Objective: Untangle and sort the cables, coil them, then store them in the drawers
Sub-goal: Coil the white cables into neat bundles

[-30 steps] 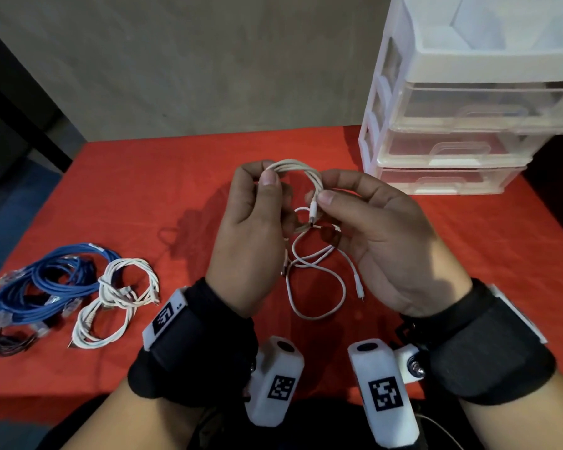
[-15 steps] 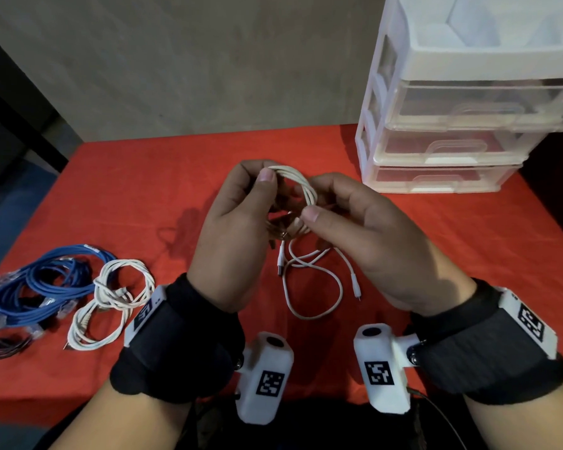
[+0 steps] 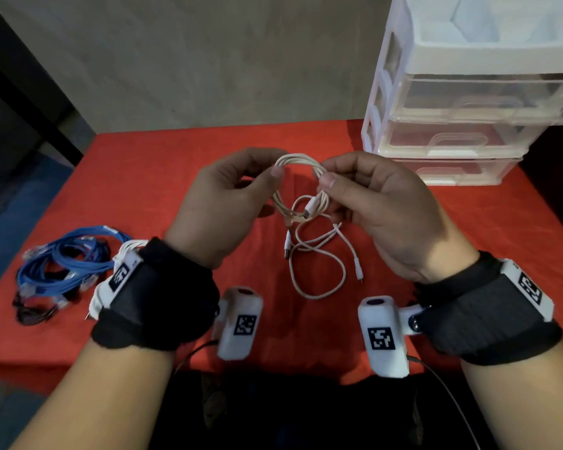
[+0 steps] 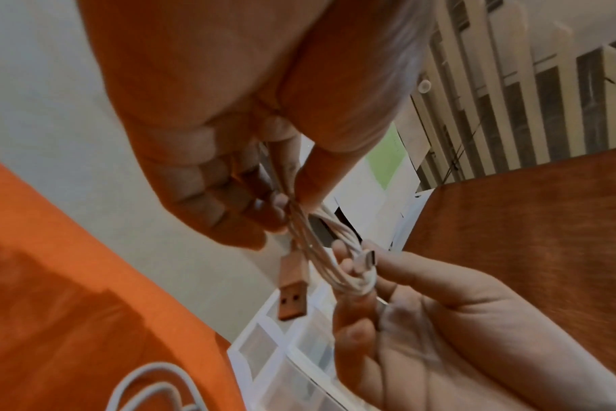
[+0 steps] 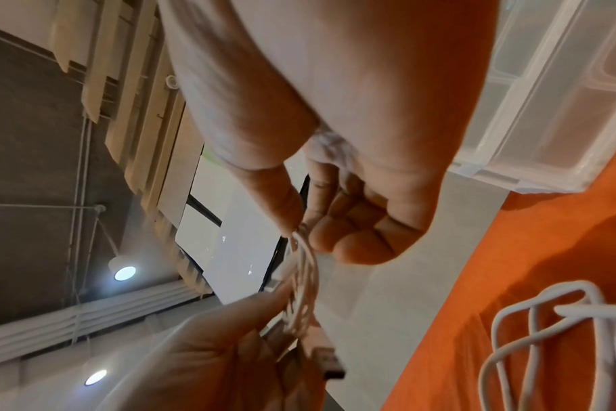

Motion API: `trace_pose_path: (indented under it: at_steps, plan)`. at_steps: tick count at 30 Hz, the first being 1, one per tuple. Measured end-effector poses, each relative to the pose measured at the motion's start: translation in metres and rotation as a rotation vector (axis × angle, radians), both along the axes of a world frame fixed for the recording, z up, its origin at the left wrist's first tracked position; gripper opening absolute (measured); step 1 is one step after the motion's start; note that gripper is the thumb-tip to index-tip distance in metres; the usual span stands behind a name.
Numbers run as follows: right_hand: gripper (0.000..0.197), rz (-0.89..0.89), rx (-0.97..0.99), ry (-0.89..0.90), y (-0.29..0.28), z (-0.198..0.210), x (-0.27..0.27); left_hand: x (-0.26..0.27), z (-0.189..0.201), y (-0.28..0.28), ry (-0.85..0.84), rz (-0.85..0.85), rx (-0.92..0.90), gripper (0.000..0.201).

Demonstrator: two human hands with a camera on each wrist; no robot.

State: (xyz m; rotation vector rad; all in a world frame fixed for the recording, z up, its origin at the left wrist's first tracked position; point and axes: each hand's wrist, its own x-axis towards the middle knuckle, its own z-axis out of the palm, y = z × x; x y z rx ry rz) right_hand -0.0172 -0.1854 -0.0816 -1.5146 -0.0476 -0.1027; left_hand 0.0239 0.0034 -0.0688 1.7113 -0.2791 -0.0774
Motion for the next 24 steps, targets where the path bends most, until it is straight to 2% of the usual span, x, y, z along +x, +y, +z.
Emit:
trace_pose_path:
  at_steps: [5, 7, 11, 16, 18, 21, 24]
  plan:
    - [0.014, 0.089, -0.129, 0.054, 0.001, 0.006, -0.017, -0.009, 0.008, 0.038, -0.012, 0.125, 0.013, 0.007]
    - [0.016, 0.122, -0.206, 0.074, -0.002, 0.007, -0.024, -0.01, 0.013, 0.066, 0.004, 0.177, 0.069, 0.004]
    - [0.017, 0.142, -0.412, 0.075, -0.002, 0.0, -0.03, 0.002, 0.022, 0.129, 0.001, 0.341, 0.296, 0.007]
    - [0.004, 0.246, -0.733, -0.103, 0.016, -0.012, -0.039, 0.016, 0.003, 0.176, 0.104, 0.434, 0.691, 0.009]
    - [0.011, 0.338, -0.878, -0.106, 0.025, -0.013, -0.045, 0.021, -0.006, 0.182, 0.138, 0.461, 0.778, 0.015]
    - [0.025, 0.365, -1.113, -0.127, 0.03, -0.017, -0.05, 0.027, -0.011, 0.186, 0.149, 0.463, 0.947, 0.025]
    - [0.029, 0.436, -1.202, -0.084, 0.029, -0.022, -0.052, 0.031, -0.011, 0.188, 0.106, 0.486, 1.13, 0.035]
